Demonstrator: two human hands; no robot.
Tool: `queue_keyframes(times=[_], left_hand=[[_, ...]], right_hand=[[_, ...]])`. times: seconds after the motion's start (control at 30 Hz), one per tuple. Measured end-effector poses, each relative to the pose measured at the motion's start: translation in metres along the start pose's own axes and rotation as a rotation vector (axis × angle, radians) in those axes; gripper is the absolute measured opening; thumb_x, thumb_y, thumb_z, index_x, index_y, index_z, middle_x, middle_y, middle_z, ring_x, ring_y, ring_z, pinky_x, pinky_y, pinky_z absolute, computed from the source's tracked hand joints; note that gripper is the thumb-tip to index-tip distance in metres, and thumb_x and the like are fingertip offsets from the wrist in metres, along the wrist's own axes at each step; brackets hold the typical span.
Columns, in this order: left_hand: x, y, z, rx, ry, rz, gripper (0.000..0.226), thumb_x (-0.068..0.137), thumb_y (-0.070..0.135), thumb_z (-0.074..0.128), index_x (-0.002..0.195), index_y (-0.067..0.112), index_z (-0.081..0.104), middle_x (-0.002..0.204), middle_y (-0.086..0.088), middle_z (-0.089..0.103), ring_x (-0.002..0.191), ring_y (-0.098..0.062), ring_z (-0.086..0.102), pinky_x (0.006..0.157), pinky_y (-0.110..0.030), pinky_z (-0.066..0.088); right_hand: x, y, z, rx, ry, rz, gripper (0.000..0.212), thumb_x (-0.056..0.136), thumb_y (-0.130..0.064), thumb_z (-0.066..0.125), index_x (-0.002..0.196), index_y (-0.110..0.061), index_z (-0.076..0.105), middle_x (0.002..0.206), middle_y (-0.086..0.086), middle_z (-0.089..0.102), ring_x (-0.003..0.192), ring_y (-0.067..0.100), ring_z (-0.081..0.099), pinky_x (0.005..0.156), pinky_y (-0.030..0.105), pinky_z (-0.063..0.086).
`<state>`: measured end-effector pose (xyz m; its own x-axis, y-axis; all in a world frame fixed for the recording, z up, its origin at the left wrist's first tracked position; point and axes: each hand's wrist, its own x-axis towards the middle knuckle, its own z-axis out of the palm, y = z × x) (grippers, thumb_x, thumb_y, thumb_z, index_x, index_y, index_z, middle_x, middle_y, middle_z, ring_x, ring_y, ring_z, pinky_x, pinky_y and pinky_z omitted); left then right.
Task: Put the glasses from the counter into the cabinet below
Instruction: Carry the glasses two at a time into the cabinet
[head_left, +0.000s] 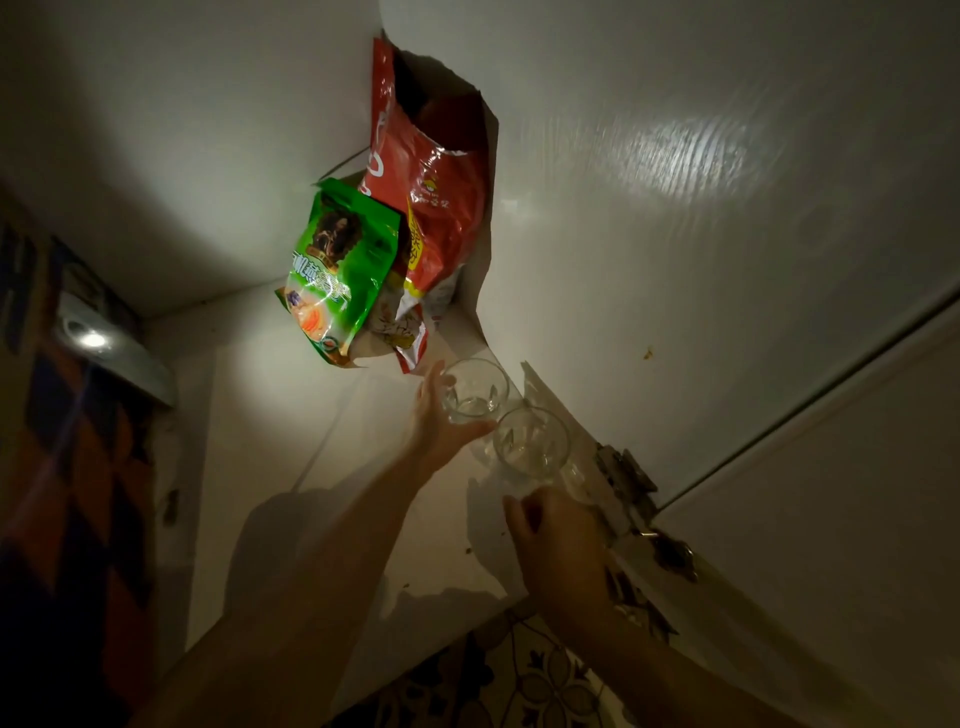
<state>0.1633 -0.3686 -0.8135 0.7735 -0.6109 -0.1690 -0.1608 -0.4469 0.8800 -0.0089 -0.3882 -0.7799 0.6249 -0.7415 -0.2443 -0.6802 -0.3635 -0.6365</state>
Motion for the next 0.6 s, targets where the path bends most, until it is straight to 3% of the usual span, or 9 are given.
queue_keyframes(times=[0.07,0.17,0.33,0.47,0.6], left_hand=[[0.008,0.002,0.002,0.003,-0.047,-0.023,0.098,0.062,0.015,0.083,0.141,0.010,0.026,0.137,-0.017,0.038,0.125,-0.032,0.041,0.103,-0.049,0.044],[0.016,0.004,0.000,-0.017,-0.129,-0.116,0.098,0.062,0.015,0.083,0.142,0.016,0.026,0.142,-0.016,0.032,0.128,-0.033,0.037,0.106,-0.050,0.042],[0.016,0.005,-0.007,-0.171,-0.239,-0.202,0.095,0.071,0.004,0.074,0.145,0.022,0.018,0.148,-0.019,0.031,0.132,-0.036,0.037,0.109,-0.049,0.037],[0.012,0.008,-0.005,-0.139,-0.216,-0.179,0.089,0.073,0.013,0.075,0.144,0.019,0.022,0.145,-0.018,0.037,0.128,-0.034,0.042,0.105,-0.044,0.041],[0.011,0.011,0.001,-0.104,-0.202,-0.152,0.084,0.075,0.020,0.074,0.143,0.017,0.024,0.143,-0.014,0.041,0.128,-0.030,0.043,0.095,-0.035,0.042]], right_hand=[[-0.005,0.002,0.005,0.219,-0.181,0.297,0.039,0.092,-0.039,0.052,0.064,-0.013,0.055,0.071,0.010,0.065,0.067,0.022,0.064,0.077,0.039,0.056],[0.004,-0.001,0.002,0.639,-0.226,0.453,0.041,0.094,-0.032,0.052,0.060,-0.011,0.057,0.066,0.009,0.063,0.064,0.022,0.060,0.075,0.037,0.055],[0.018,-0.013,-0.008,1.240,-0.231,0.609,0.019,0.094,-0.008,0.052,0.082,0.001,0.062,0.064,0.008,0.065,0.055,0.014,0.064,0.043,0.015,0.054],[0.028,-0.010,-0.004,1.211,-0.196,0.654,0.017,0.092,-0.007,0.054,0.088,0.004,0.065,0.064,0.007,0.068,0.062,0.016,0.065,0.048,0.018,0.050],[0.031,-0.008,-0.001,1.101,-0.185,0.624,0.026,0.093,-0.008,0.052,0.069,-0.004,0.061,0.066,0.008,0.062,0.035,0.005,0.057,0.037,0.014,0.039]])
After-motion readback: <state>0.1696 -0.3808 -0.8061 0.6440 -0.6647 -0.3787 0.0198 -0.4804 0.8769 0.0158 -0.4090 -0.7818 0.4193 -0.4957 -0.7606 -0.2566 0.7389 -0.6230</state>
